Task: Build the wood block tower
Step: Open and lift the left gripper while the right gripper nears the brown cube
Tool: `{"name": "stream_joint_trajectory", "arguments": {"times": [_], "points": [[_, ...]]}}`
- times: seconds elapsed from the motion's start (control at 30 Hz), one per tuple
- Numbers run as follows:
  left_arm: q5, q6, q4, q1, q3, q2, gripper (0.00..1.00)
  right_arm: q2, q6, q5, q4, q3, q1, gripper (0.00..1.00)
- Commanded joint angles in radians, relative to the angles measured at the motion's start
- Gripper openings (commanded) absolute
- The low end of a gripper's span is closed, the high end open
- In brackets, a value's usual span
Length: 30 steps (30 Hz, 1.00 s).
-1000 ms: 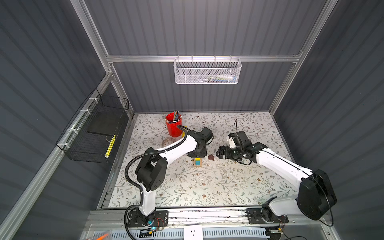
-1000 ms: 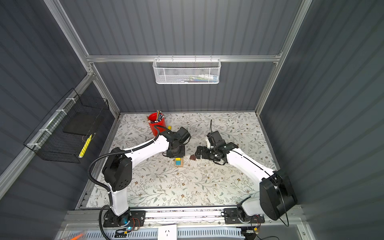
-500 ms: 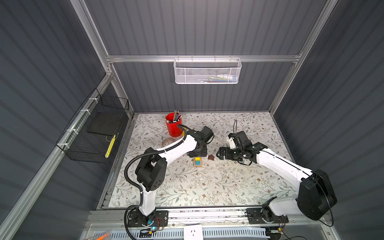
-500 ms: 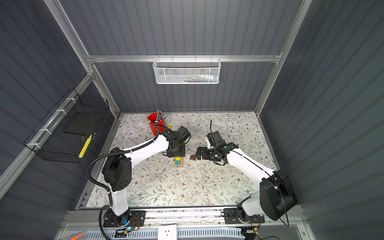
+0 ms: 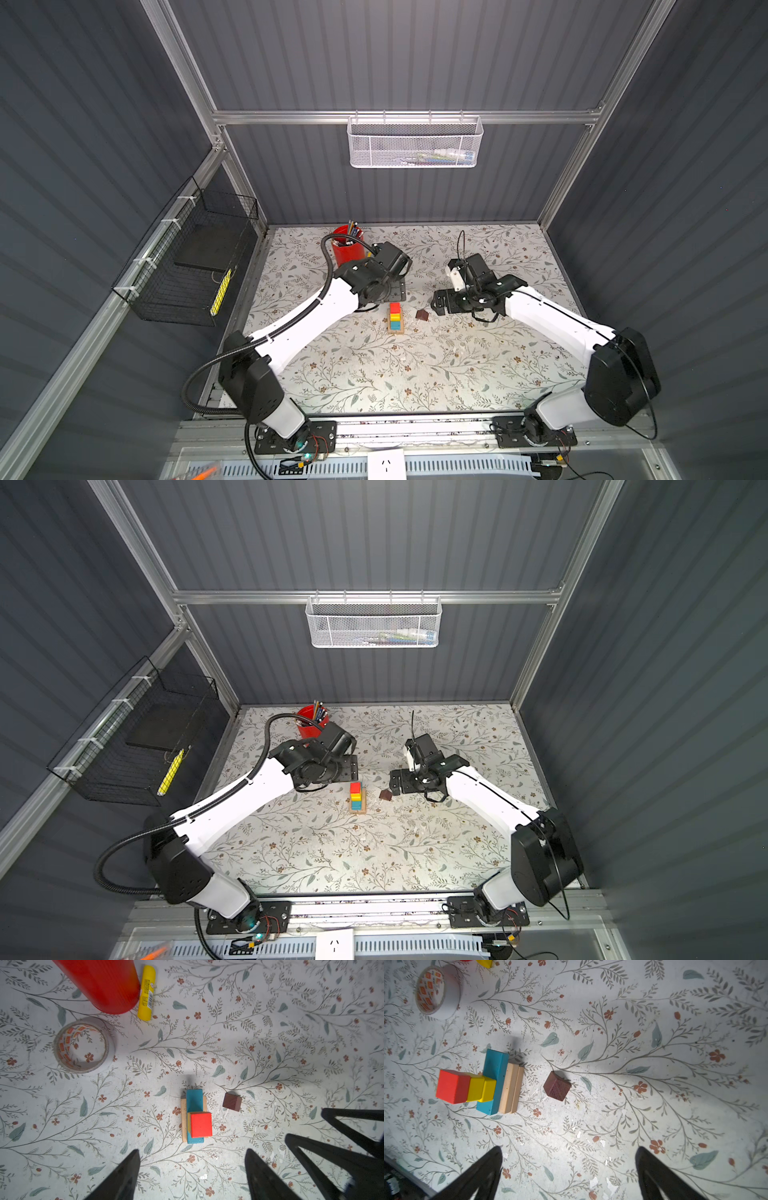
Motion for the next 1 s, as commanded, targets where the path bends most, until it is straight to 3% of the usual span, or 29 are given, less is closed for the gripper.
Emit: {"name": "stream_joint_trajectory", "arguments": {"times": [0.0,0.23,0.53,0.7,0.97], "points": [[-0.063,0.054,0.047,-0.003,-0.079,-0.068,0.87,0.052,-0.086,0.054,-0.032,0.031,0.018,0.99],[-0.114,0.084,0.096,-0.003,-0.205,-0.205,0.99,0.173,-0.236,0.085,-0.033,0.072,0.064,0.97],[-0.158,0.115,0.159,-0.002,-0.352,-0.351,1.00,0.256,-0.434,0.086,-0.014,0.095,0.083,0.92],[-0.167,0.127,0.186,-0.002,-0.419,-0.411,0.99,0.261,-0.549,-0.011,0.040,0.083,0.083,0.87],[-0.219,0.120,0.172,-0.002,-0.461,-0.447,1.00,0.331,-0.655,-0.072,0.048,0.128,0.074,0.80]]}}
